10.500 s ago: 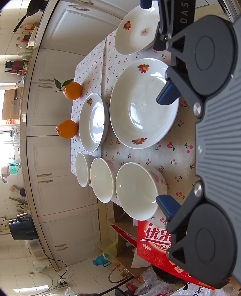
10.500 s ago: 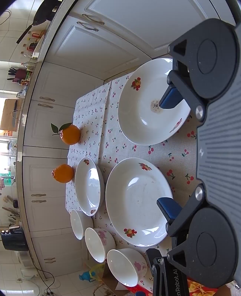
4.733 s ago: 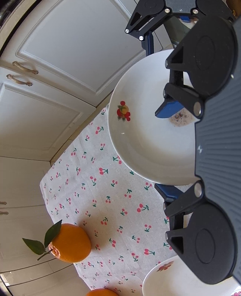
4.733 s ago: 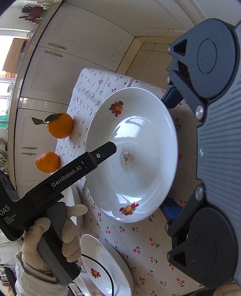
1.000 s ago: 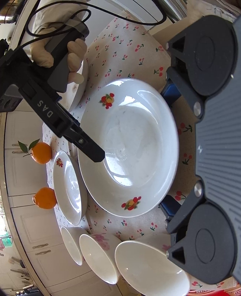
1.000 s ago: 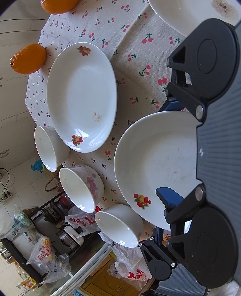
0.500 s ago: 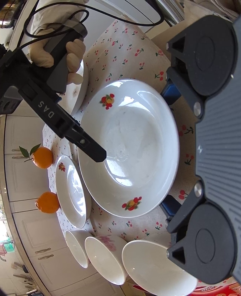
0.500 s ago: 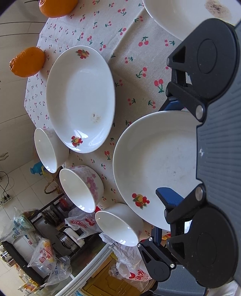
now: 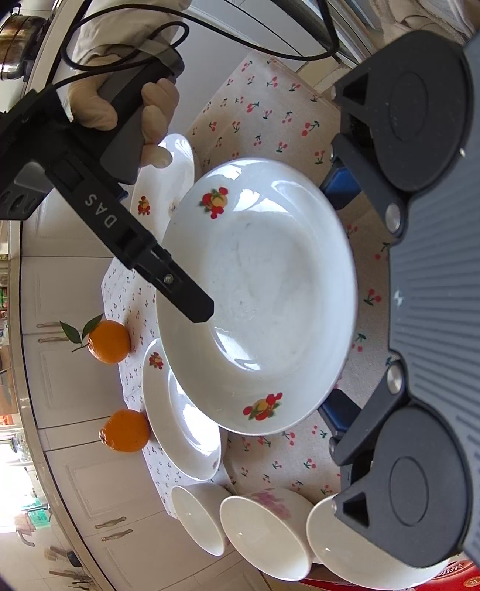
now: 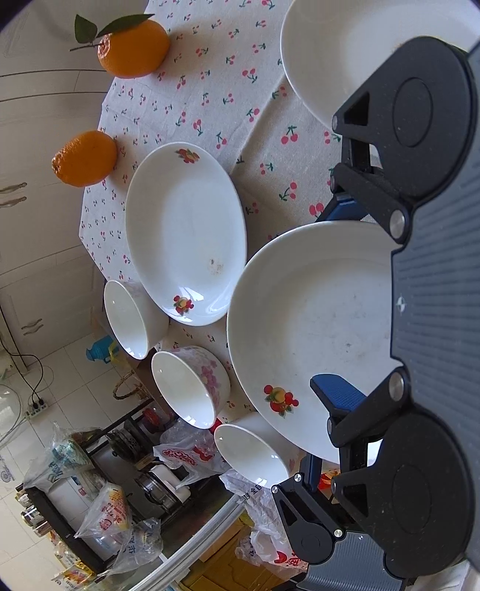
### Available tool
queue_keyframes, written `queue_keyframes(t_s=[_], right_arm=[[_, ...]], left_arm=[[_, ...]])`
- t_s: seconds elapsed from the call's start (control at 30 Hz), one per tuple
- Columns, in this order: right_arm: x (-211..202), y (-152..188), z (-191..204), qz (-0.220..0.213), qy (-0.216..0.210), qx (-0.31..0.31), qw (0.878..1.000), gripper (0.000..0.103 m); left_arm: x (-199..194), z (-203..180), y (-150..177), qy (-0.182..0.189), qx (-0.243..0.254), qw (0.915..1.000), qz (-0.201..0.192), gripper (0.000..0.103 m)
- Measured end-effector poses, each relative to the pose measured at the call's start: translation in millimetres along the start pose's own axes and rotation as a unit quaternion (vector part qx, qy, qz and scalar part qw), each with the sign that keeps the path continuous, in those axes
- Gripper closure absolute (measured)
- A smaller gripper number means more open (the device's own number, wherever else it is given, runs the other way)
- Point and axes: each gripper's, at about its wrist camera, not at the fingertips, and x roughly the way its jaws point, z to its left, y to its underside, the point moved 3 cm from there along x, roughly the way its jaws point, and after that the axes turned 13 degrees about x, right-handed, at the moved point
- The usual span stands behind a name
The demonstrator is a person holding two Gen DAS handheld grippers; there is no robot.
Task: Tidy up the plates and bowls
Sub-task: 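Lift the plate with the right gripper and carry it toward the stained plate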
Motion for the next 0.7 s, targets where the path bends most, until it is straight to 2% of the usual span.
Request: queue_keyframes(t_s=[0.3, 0.7], right_arm=[[-33.3, 2.8, -26.4, -0.031, 0.026, 0.02, 0.999, 0.016], [-65.9, 7.5, -78.9, -0.06, 0.051, 0.061, 0.995, 0.016]], left_arm=[[16.4, -9.9, -31.4, 0.033, 0.019, 0.9992, -0.012, 0.002], [56.5, -24.4, -74.7, 0.07, 0.057, 0.9958, -0.013, 0.002]])
